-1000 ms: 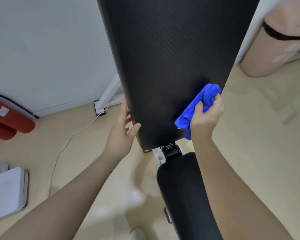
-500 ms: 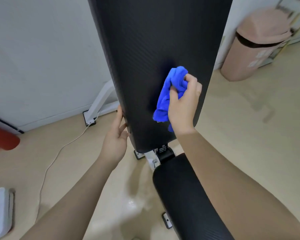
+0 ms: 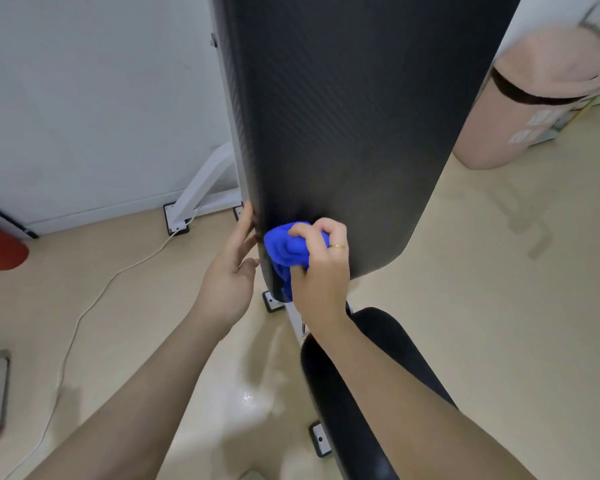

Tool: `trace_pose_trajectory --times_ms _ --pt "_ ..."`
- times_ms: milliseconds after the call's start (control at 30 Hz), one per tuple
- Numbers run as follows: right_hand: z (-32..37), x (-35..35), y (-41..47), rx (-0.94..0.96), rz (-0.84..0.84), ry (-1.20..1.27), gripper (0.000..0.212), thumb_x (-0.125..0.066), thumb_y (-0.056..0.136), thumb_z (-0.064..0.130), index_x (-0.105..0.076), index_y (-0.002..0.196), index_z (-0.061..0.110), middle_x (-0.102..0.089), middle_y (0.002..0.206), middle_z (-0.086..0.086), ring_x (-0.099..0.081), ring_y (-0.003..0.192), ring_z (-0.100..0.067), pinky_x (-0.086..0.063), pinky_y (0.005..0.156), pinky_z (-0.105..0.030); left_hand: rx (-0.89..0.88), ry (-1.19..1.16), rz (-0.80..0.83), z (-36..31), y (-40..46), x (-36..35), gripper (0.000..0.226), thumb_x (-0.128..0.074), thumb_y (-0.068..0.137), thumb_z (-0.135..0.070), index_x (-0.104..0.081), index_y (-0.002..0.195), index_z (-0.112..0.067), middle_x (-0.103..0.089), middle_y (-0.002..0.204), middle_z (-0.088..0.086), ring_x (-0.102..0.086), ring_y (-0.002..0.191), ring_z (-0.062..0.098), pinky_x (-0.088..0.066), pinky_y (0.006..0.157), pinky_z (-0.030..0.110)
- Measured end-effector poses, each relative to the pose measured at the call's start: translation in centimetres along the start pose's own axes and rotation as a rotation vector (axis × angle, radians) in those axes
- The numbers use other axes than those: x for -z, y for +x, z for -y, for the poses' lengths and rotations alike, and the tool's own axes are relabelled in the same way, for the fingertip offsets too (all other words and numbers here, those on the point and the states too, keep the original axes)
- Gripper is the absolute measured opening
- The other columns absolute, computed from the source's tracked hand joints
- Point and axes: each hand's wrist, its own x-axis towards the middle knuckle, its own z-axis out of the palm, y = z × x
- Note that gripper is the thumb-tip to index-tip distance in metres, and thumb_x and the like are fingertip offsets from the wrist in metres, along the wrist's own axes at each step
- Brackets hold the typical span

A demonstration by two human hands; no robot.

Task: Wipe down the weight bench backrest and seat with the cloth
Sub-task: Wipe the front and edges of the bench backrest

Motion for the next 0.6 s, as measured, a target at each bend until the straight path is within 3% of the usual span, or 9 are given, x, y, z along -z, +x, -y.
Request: trace_pose_trajectory --times_ms 133,233,300,433,500,567,600 --pt "5.2 3.2 5.5 0.281 -0.091 -0.019 0.039 -0.048 0.069 0.0 -0.068 0.1 0.012 -0.055 0.109 -0.014 -0.047 0.09 -0.029 -0.048 0.071 -0.045 0.041 -0.022 -0.088 -0.2 0.4 0.2 0.088 -0.027 0.083 0.021 -0.036 0.135 -0.05 -0.05 0.129 -0.03 -0.053 0.114 -0.008 -0.042 0.099 0.029" --pt "6.4 3.2 7.1 0.445 -0.128 -0.137 0.039 -0.059 0.065 -0.004 -0.07 0.097 0.015 -0.06 0.104 -0.013 -0.049 0.081 -0.034 -0.045 0.066 -0.039 0.043 -0.061 -0.181 -0.3 1.2 0.7 0.082 -0.026 0.081 0.024 -0.05 0.12 -0.044 -0.061 0.117 -0.015 -0.061 0.092 -0.005 -0.044 0.083 0.016" --pt "3.7 2.1 5.6 0.554 -0.035 -0.258 0.038 -0.062 0.062 -0.001 -0.071 0.092 0.018 -0.062 0.098 -0.011 -0.046 0.075 -0.029 -0.04 0.063 -0.033 0.05 -0.083 -0.232 -0.3 1.5 0.9 0.071 -0.028 0.083 0.021 -0.056 0.118 -0.034 -0.064 0.112 -0.01 -0.061 0.092 -0.008 -0.045 0.086 0.017" --pt "-2.7 1.0 0.2 0.769 0.462 -0.79 0.045 -0.073 0.045 0.013 -0.068 0.087 0.028 -0.064 0.089 0.0 -0.051 0.063 -0.02 -0.043 0.056 -0.026 0.098 -0.014 -0.11 0.8 0.8 1.8 0.079 -0.026 0.082 0.021 -0.039 0.134 -0.037 -0.055 0.124 -0.02 -0.052 0.111 -0.003 -0.039 0.092 0.018" --pt "-2.5 1.3 0.6 0.836 0.571 -0.888 0.031 -0.058 0.057 0.008 -0.067 0.079 0.028 -0.061 0.082 0.003 -0.05 0.063 -0.018 -0.042 0.054 -0.026 0.117 0.059 -0.031 1.2 0.1 2.1 0.085 -0.024 0.077 0.023 -0.033 0.139 -0.034 -0.047 0.131 -0.019 -0.045 0.12 0.001 -0.036 0.098 0.022" --pt "-0.8 2.0 2.4 0.952 0.508 -0.916 0.041 -0.032 0.066 0.002 -0.065 0.076 0.024 -0.062 0.083 0.003 -0.048 0.067 -0.019 -0.04 0.058 -0.027 0.151 0.091 -0.047 1.4 -0.5 2.6 0.084 -0.022 0.076 0.023 -0.035 0.139 -0.031 -0.043 0.134 -0.009 -0.04 0.122 0.004 -0.033 0.102 0.024" --pt "0.4 2.5 3.3 0.997 0.436 -0.919 0.042 -0.031 0.067 0.0 -0.065 0.078 0.022 -0.063 0.087 0.001 -0.046 0.072 -0.022 -0.037 0.063 -0.029 0.157 0.097 -0.069 1.5 -0.7 2.9 0.082 -0.022 0.077 0.022 -0.037 0.139 -0.03 -0.044 0.134 -0.005 -0.041 0.12 0.005 -0.033 0.102 0.024"
